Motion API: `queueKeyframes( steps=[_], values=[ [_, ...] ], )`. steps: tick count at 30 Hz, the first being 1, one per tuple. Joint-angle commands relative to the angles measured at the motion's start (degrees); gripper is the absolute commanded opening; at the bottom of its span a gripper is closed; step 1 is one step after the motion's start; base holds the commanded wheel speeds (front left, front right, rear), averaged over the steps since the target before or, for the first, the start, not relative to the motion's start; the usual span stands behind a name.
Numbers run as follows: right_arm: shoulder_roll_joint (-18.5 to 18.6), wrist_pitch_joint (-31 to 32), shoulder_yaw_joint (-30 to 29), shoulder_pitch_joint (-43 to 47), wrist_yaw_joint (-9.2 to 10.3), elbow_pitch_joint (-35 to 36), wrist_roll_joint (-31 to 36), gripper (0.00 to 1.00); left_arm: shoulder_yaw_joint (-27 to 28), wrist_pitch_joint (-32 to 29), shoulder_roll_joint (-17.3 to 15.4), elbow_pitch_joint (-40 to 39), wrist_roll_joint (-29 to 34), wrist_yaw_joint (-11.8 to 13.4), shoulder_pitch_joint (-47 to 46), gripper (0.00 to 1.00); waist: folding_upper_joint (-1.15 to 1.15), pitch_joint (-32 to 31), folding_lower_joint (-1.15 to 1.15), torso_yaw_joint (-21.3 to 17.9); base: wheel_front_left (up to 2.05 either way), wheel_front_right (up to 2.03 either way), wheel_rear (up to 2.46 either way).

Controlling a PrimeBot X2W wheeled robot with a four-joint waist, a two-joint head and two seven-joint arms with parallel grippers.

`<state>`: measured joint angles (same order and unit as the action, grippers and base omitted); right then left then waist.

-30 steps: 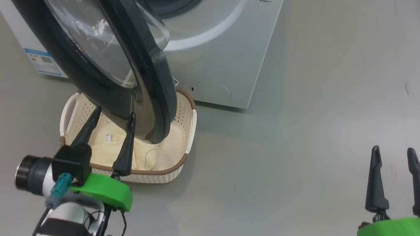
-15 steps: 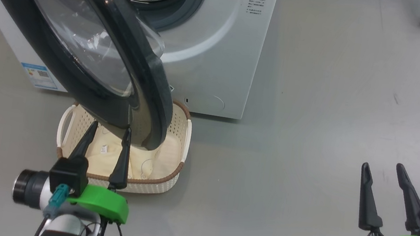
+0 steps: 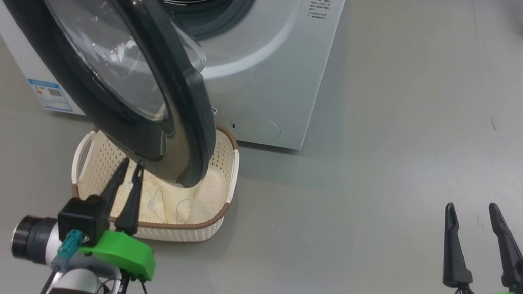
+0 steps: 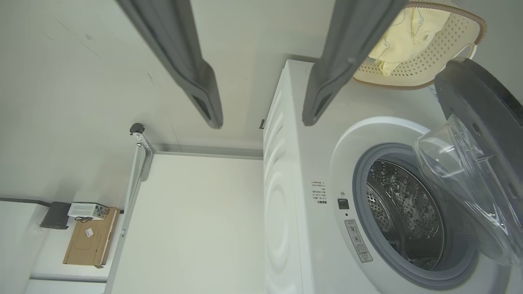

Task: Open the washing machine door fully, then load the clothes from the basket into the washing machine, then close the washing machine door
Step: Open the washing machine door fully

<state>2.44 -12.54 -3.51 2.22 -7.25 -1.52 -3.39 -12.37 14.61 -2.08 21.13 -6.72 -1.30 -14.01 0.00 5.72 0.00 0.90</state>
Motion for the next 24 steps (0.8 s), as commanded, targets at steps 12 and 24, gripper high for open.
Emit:
queueKeyframes(
  steps=[12, 24],
  values=[
    [0.4, 0.2, 0.8, -0.3, -0.24, 2.1, -0.3, 1.0, 4.0, 0.4, -1.1, -1.7, 0.0, 1.5, -5.1, 0.0, 0.0, 0.2, 0.0, -0.1, 0.0, 0.0, 0.0],
    [0.4, 0.1, -0.8, 0.2, -0.24, 2.4, -0.8, 1.0, 5.4, 0.4, -2.8, -16.3, 3.7, 4.5, -14.7, 0.0, 0.0, 0.0, 0.0, 0.6, 0.0, 0.0, 0.0]
  ],
)
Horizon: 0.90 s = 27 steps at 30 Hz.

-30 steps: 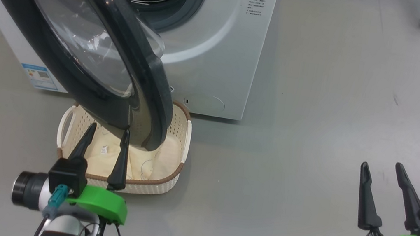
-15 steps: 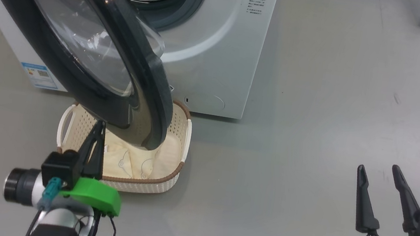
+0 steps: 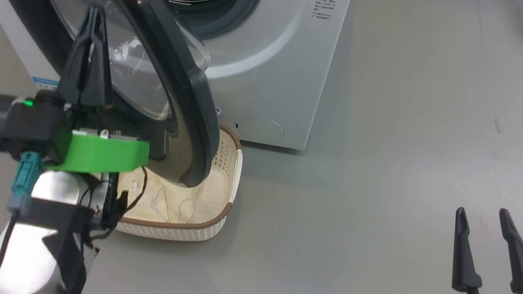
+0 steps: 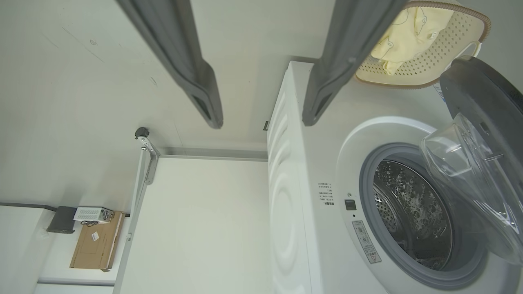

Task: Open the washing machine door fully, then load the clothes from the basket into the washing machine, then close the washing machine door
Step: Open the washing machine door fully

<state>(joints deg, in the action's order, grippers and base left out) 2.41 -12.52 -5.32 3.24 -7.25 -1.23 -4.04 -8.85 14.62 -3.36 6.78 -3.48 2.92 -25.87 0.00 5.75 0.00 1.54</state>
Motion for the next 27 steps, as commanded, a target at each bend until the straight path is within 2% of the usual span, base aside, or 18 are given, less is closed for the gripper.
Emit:
queueKeyframes(
  steps=[1, 2, 6, 13, 19, 27],
  values=[
    [0.5, 0.0, 1.0, -0.8, -0.24, 2.2, -0.2, 1.0, 1.0, 0.4, -1.5, -5.3, 1.4, 0.5, -4.6, 0.0, 0.0, 0.0, 0.0, -0.2, 0.0, 0.0, 0.0],
    [0.5, 0.0, 1.0, -0.7, -0.24, 2.4, -0.2, 1.0, -0.4, 0.4, -1.3, -8.2, 2.0, 0.3, -6.1, 0.0, 0.0, 0.1, 0.0, -0.4, 0.0, 0.0, 0.0],
    [0.5, 0.1, 0.9, -0.8, -0.24, 2.3, -0.5, 1.0, -5.5, -1.5, -0.4, -11.1, 1.0, -1.3, -8.2, 0.0, 0.0, 0.5, 0.0, -1.1, 0.0, 0.0, 0.0],
    [0.5, 0.0, 1.5, -1.0, -0.24, 1.8, -1.2, 1.0, -15.4, -6.9, 0.4, -7.5, -6.5, -2.9, -7.9, 0.0, 0.0, 0.7, 0.0, -3.4, 0.0, 0.0, 0.0],
    [0.5, -0.1, 1.1, -1.0, -0.24, 1.6, -1.4, 1.0, -20.2, -8.9, 0.5, -1.1, -13.7, -0.4, -6.5, 0.0, 0.0, 0.9, 0.0, -4.1, 0.0, 0.0, 0.0],
    [0.5, -0.1, 1.5, -1.0, -0.24, 1.2, -1.9, 1.0, -21.3, -6.0, 0.5, 10.7, -19.1, 2.3, -7.5, 0.0, 0.0, 0.7, 0.0, -4.0, 0.0, 0.0, 0.0]
  ],
)
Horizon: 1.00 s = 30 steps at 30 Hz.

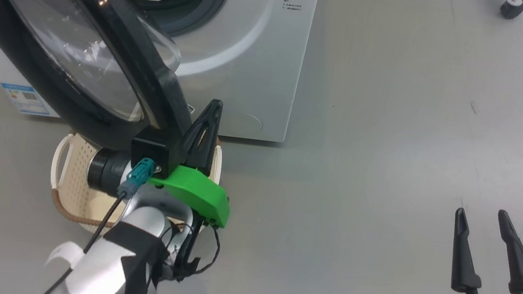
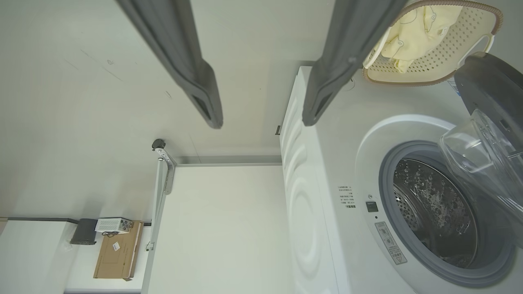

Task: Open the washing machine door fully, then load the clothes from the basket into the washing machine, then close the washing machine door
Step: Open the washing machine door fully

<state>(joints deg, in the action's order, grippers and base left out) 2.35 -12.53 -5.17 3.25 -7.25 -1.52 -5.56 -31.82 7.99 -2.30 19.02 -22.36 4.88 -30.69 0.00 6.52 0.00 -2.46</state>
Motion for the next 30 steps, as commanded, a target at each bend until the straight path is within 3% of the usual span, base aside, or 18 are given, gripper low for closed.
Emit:
queueKeyframes(
  steps=[1, 14, 30],
  values=[
    [0.5, -0.1, 1.4, -1.1, -0.24, 1.4, -0.4, 1.0, 1.8, 1.3, -0.6, -0.2, -0.8, 0.5, -3.0, 0.0, 0.0, -0.1, 0.0, -0.1, 0.0, 0.0, 0.0],
    [0.5, 0.1, 1.8, -0.7, -0.24, 1.1, -1.2, 1.0, 1.3, 5.7, -0.6, 11.8, -4.9, 1.6, -7.1, 0.0, 0.0, -0.9, 0.0, -1.3, 0.0, 0.0, 0.0],
    [0.5, -0.1, 0.9, -0.9, -0.24, 1.0, -1.6, 1.0, 0.6, 6.9, -0.6, 13.6, -6.6, 3.0, -7.2, 0.0, 0.0, 0.0, 0.0, -0.4, 0.0, 0.0, 0.0]
  ],
)
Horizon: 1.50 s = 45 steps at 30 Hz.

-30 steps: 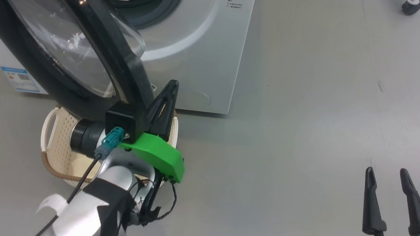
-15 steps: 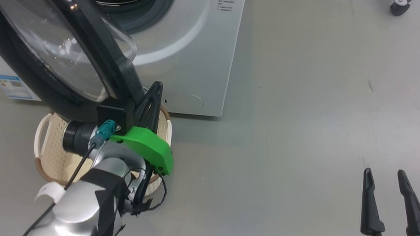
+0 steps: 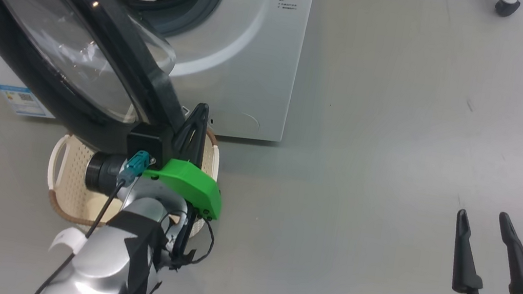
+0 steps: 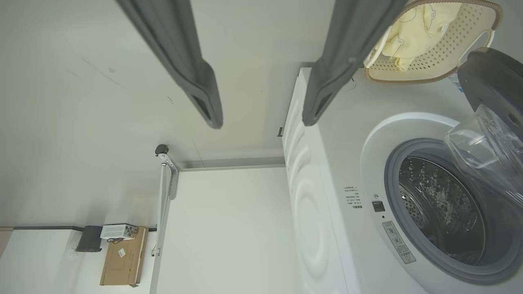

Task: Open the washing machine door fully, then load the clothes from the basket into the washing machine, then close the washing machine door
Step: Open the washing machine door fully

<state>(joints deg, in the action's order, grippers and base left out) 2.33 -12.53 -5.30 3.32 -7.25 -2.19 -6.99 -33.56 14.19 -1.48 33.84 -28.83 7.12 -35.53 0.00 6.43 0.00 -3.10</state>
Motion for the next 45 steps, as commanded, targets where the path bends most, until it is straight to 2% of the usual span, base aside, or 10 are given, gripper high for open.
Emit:
queueKeyframes(
  steps=[1, 15, 25, 45],
  values=[
    [0.5, -0.1, 1.0, -1.0, -0.24, 1.7, -0.2, 1.0, 2.6, 0.8, -1.4, -1.3, -0.2, 0.9, -2.2, 0.0, 0.0, 0.2, 0.0, 0.4, 0.0, 0.0, 0.0],
    [0.5, -0.1, 0.3, -1.5, -0.24, 1.7, -0.2, 1.0, 6.1, 0.8, -2.8, -6.2, 1.6, 2.7, 2.2, 0.0, 0.0, 0.9, 0.0, 4.9, 0.0, 0.0, 0.0],
    [0.5, 0.1, 0.3, -1.5, -0.24, 1.8, 0.0, 1.0, 6.5, 0.8, -3.5, -10.8, 2.7, 3.8, 6.4, 0.0, 0.0, 0.8, 0.0, 8.6, 0.0, 0.0, 0.0],
    [0.5, 1.1, -0.1, -1.1, -0.24, 2.8, 1.2, 1.0, 7.8, 0.7, -8.1, -20.7, 4.8, 10.2, 16.2, 0.0, 0.0, 0.4, 0.0, 18.3, 0.0, 0.0, 0.0]
  ],
)
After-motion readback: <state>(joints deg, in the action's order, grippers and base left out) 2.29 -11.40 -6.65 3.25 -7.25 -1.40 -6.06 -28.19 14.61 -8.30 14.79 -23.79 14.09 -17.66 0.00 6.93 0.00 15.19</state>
